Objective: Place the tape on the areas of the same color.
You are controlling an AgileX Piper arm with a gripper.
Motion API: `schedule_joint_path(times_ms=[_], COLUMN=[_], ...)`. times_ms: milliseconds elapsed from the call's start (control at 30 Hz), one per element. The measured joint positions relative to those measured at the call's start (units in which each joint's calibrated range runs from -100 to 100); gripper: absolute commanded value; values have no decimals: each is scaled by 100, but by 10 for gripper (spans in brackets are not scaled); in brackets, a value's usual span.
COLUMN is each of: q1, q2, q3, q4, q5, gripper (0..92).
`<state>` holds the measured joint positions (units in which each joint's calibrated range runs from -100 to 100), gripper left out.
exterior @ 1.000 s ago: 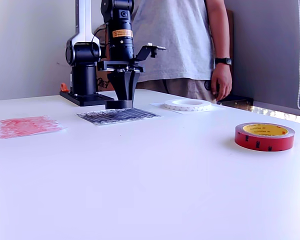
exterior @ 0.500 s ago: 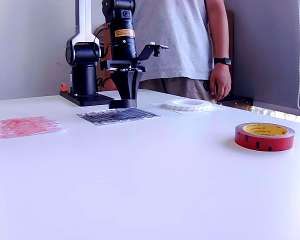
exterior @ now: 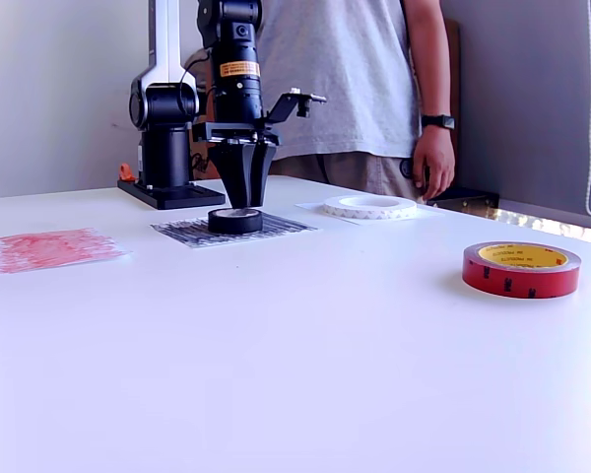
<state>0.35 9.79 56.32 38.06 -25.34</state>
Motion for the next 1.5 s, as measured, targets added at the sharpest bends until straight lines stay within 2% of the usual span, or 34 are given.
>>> schedule_joint_path(times_ms=[367,533,767,967,1167,1333,1500], q1=[89,290,421,421,421,395,337], q2=[-118,-458,-1130,-1161,-645,253,1365], q3=[-113,-113,-332,-1054,-2318,-3759,-5259], q4=[-32,-349,-353,209,1361,2329,2964], q5=[-2,-2,365,904,1292,1513,1804], gripper=[386,386,386,386,386,386,386])
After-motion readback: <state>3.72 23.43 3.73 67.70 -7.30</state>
